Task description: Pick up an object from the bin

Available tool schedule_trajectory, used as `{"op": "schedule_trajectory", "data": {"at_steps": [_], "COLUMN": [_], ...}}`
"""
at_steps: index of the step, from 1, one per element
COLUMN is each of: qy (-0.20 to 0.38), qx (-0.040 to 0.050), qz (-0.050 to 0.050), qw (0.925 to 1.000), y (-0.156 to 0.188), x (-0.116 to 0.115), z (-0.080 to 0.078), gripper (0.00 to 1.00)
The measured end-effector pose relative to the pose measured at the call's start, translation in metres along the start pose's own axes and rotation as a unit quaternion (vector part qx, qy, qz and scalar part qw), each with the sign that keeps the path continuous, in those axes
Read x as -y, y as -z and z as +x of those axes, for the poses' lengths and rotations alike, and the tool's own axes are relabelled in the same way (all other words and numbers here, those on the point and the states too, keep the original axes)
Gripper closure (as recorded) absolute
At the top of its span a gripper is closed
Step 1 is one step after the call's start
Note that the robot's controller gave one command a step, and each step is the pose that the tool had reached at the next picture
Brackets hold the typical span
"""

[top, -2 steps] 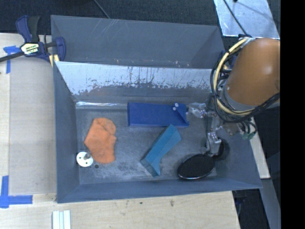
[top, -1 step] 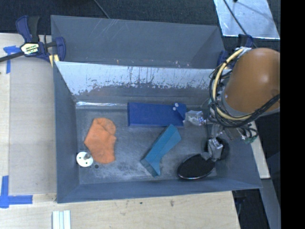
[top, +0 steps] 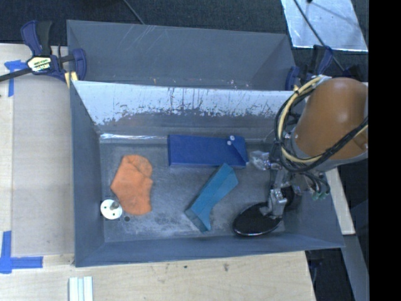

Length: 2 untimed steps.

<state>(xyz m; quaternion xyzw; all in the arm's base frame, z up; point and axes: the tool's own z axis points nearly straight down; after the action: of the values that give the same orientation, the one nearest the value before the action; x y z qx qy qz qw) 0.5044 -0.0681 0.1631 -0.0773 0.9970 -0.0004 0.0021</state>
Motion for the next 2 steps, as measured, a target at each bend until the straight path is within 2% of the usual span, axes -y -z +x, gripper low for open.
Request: {"op": "schedule_trajectory", "data": {"at_steps": [1,2], "qy": [0.036,0.085], "qx": [-0.0016,-0.0055], "qz": [-0.001,0.0], "qw": [0.9994,0.9964], "y": [-0.022,-0.087], "x": [0.014,0.01], "z": [0.01,0.015], "gripper": [0.0,1.0]}}
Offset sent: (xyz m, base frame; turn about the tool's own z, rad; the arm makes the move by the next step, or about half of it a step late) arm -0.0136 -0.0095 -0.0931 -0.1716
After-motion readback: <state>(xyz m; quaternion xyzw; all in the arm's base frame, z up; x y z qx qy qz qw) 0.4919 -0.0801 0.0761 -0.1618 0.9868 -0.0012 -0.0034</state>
